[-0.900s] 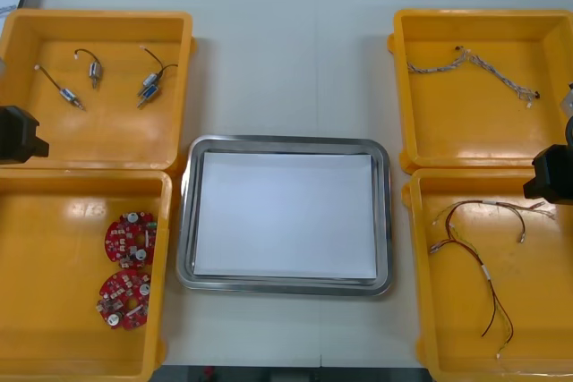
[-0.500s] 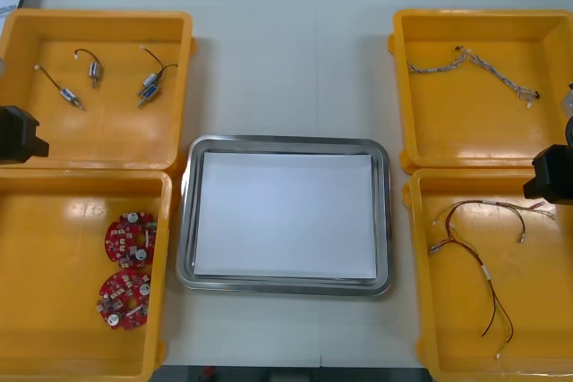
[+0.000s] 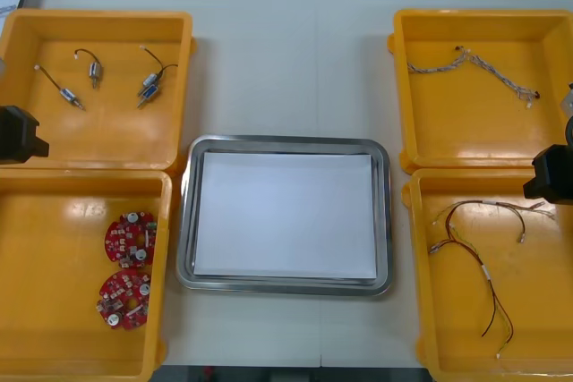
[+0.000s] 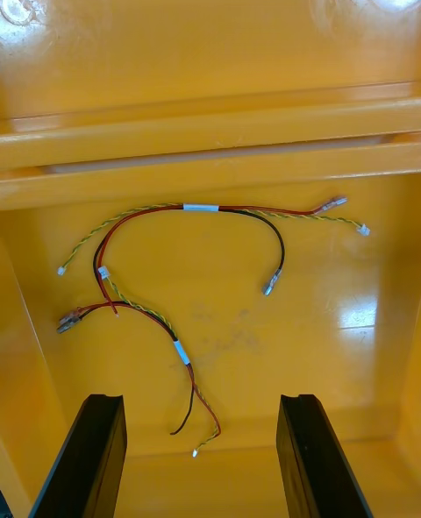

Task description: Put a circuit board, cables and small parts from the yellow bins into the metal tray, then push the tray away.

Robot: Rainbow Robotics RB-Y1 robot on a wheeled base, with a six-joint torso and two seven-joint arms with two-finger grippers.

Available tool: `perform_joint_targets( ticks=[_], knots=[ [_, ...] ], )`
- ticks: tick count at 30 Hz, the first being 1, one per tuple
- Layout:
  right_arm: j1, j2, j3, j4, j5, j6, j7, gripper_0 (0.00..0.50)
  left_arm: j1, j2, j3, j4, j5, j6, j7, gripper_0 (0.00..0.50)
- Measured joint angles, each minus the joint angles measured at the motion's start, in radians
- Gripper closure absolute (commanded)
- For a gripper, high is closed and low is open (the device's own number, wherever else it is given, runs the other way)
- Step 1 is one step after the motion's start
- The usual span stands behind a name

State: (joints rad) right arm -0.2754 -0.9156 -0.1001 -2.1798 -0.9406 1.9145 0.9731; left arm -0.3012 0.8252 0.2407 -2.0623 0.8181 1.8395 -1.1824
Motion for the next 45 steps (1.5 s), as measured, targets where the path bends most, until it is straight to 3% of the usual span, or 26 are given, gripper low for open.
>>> perform_joint_targets(
  ticks=[45],
  knots=[
    [0.000, 0.000, 0.000, 0.000, 0.000, 0.000, 0.000, 0.000, 0.000, 0.000, 0.000, 0.000, 0.000, 0.000, 0.000, 0.000]
  ],
)
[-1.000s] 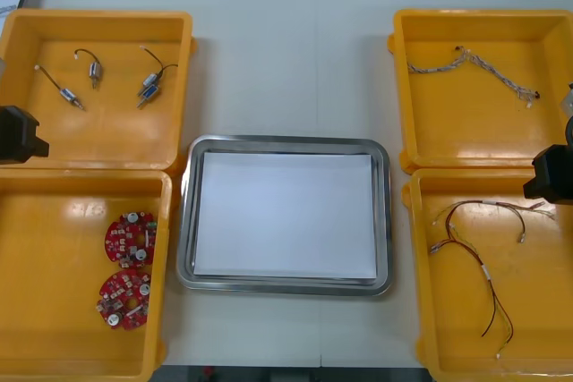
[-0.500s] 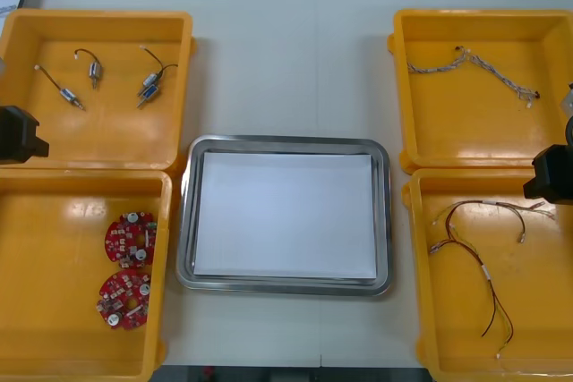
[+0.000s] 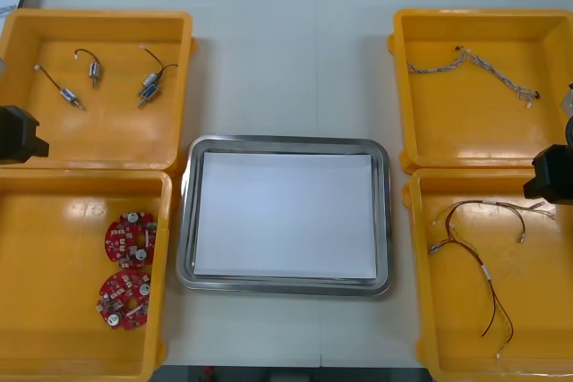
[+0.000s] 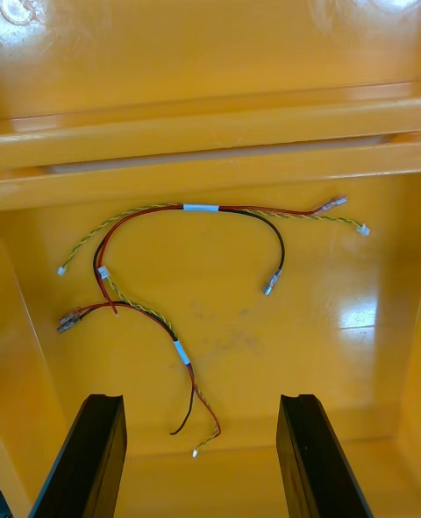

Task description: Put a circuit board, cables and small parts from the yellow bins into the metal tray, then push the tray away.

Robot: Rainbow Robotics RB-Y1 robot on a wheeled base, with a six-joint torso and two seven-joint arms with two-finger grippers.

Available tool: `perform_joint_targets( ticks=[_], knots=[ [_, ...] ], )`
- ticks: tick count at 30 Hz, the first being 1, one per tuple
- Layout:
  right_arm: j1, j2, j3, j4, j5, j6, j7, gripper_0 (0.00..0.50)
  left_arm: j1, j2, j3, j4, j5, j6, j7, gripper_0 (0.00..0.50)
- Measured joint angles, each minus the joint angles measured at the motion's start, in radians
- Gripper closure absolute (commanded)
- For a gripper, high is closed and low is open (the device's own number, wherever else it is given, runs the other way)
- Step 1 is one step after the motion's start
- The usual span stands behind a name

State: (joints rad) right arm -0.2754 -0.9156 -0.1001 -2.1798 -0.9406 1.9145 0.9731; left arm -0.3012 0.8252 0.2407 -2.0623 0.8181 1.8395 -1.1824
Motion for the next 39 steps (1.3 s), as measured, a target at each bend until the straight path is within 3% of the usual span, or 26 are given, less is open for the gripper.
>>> perform_joint_targets(
  ticks=[31, 33, 37, 39],
  knots=[
    [0.029, 0.008, 0.013, 0.001, -0.003, 0.001, 0.001, 0.000, 0.030, -0.010, 0.000, -0.002, 0.015, 0.004, 0.000, 0.000],
    [0.035, 0.008, 0.017, 0.001, -0.003, 0.001, 0.044, 0.000, 0.032, -0.010, 0.006, -0.017, 0.022, 0.029, 0.000, 0.000],
    [0.050, 0.008, 0.024, 0.001, -0.002, -0.001, 0.266, 0.000, 0.065, -0.010, 0.040, -0.084, 0.029, 0.064, 0.000, 0.000],
    [0.066, 0.008, 0.026, 0.001, -0.001, -0.017, 0.289, 0.000, 0.098, -0.010, 0.060, -0.125, 0.031, 0.065, 0.000, 0.000]
  ],
)
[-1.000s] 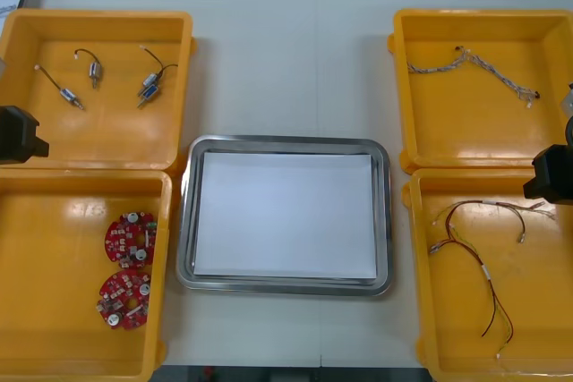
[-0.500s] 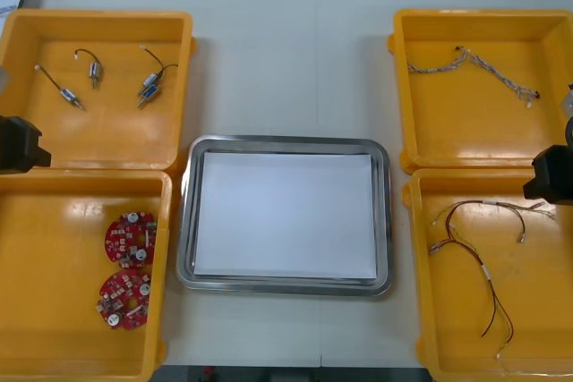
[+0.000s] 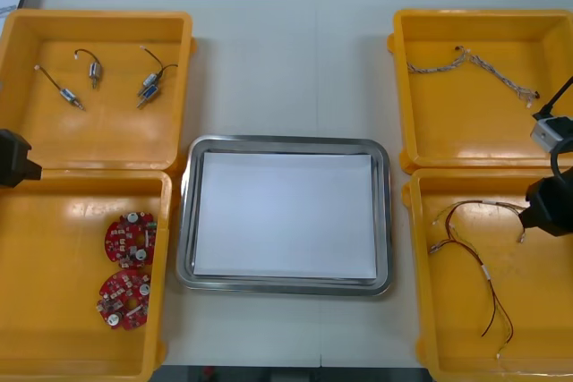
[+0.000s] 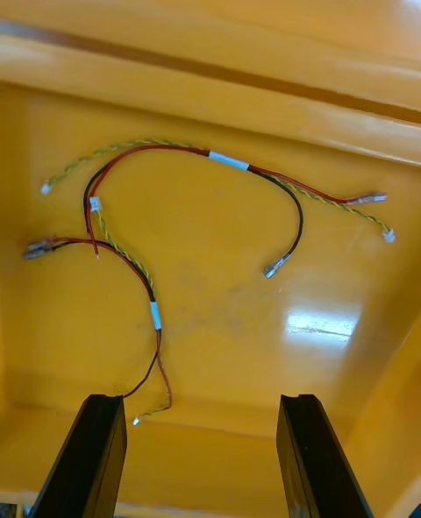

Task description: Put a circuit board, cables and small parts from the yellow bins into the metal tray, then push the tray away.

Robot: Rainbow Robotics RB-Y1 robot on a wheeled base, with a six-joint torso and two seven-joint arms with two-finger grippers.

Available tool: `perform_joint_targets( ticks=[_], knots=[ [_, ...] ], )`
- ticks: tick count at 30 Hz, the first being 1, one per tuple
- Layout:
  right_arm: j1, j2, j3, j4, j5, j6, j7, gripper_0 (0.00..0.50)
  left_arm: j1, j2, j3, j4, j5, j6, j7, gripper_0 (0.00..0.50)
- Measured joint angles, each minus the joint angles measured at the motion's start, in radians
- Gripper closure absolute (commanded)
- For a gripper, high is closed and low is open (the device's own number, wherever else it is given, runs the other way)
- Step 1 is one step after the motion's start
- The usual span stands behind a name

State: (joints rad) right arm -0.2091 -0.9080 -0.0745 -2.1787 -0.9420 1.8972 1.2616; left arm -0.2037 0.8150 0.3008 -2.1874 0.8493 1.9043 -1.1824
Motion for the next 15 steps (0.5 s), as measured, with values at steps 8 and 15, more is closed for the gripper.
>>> perform_joint_targets(
  ticks=[8, 15],
  knots=[
    [0.096, 0.000, 0.005, 0.000, 0.004, -0.092, 0.085, 0.000, 0.170, 0.000, 0.051, -0.127, 0.006, -0.051, 0.000, 0.000],
    [0.169, 0.000, 0.046, 0.001, 0.064, -0.178, 0.117, 0.000, 0.338, -0.006, 0.051, -0.184, 0.009, -0.211, 0.000, 0.000]
  ],
)
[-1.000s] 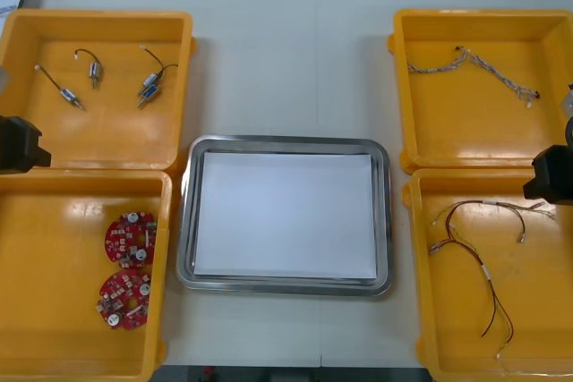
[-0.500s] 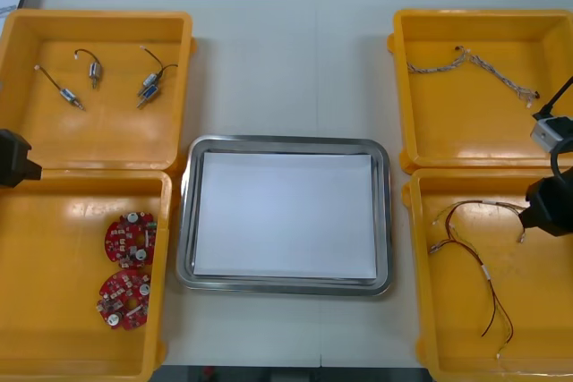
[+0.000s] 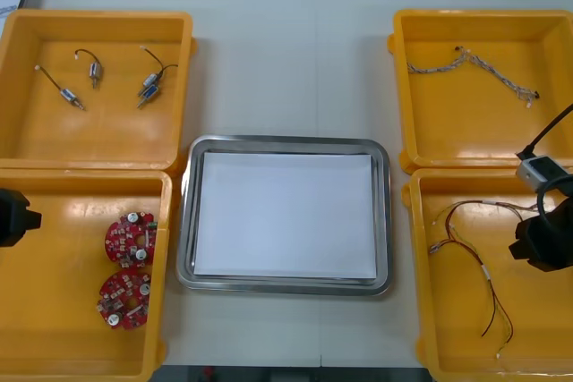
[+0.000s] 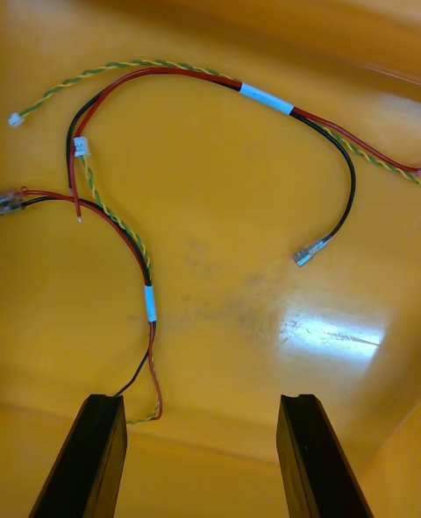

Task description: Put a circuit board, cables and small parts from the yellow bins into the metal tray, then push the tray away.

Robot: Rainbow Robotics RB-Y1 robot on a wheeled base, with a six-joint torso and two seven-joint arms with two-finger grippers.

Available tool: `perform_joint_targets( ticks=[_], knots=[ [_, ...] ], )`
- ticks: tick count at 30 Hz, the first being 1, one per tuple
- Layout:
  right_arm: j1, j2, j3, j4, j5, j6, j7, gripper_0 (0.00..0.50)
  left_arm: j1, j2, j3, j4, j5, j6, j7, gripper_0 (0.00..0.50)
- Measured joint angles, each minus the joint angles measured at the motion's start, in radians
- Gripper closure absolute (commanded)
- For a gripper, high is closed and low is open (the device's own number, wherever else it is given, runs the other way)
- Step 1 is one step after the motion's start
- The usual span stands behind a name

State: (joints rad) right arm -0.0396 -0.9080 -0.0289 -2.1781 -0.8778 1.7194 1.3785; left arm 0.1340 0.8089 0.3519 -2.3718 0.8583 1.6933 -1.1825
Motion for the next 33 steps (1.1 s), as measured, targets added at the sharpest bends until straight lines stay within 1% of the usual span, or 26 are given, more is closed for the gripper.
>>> perform_joint_targets(
  ticks=[3, 7, 10, 14, 16, 18, 21, 27, 31, 33],
  knots=[
    [0.019, 0.000, 0.039, 0.000, 0.051, -0.044, 0.000, 0.000, 0.050, -0.022, 0.000, -0.015, 0.000, -0.040, 0.000, 0.000],
    [0.038, 0.000, 0.102, 0.000, 0.119, -0.106, 0.000, 0.000, 0.103, -0.075, 0.000, -0.047, -0.002, -0.073, -0.001, 0.000],
    [0.054, 0.000, 0.135, 0.000, 0.142, -0.145, 0.000, 0.000, 0.133, -0.108, 0.000, -0.073, -0.008, -0.081, -0.003, 0.000],
    [0.086, 0.000, 0.151, 0.000, 0.151, -0.194, 0.000, 0.000, 0.171, -0.135, -0.004, -0.090, -0.027, -0.116, -0.023, 0.000],
    [0.101, 0.000, 0.155, 0.000, 0.156, -0.211, 0.000, 0.000, 0.191, -0.141, -0.015, -0.092, -0.054, -0.142, -0.035, 0.000],
    [0.115, 0.000, 0.159, 0.000, 0.166, -0.230, 0.000, 0.000, 0.212, -0.143, -0.037, -0.093, -0.099, -0.164, -0.035, 0.000],
    [0.128, 0.000, 0.174, 0.000, 0.185, -0.249, 0.000, 0.000, 0.233, -0.143, -0.076, -0.093, -0.144, -0.168, -0.035, 0.000],
    [0.139, 0.000, 0.223, 0.000, 0.236, -0.289, 0.000, 0.000, 0.256, -0.144, -0.135, -0.093, -0.179, -0.168, -0.035, 0.000],
    [0.141, 0.002, 0.242, 0.001, 0.248, -0.292, 0.000, 0.000, 0.258, -0.154, -0.182, -0.093, -0.208, -0.168, -0.035, 0.000],
    [0.141, 0.008, 0.245, 0.006, 0.249, -0.293, 0.000, 0.000, 0.259, -0.165, -0.205, -0.093, -0.233, -0.173, -0.035, 0.000]
  ],
)
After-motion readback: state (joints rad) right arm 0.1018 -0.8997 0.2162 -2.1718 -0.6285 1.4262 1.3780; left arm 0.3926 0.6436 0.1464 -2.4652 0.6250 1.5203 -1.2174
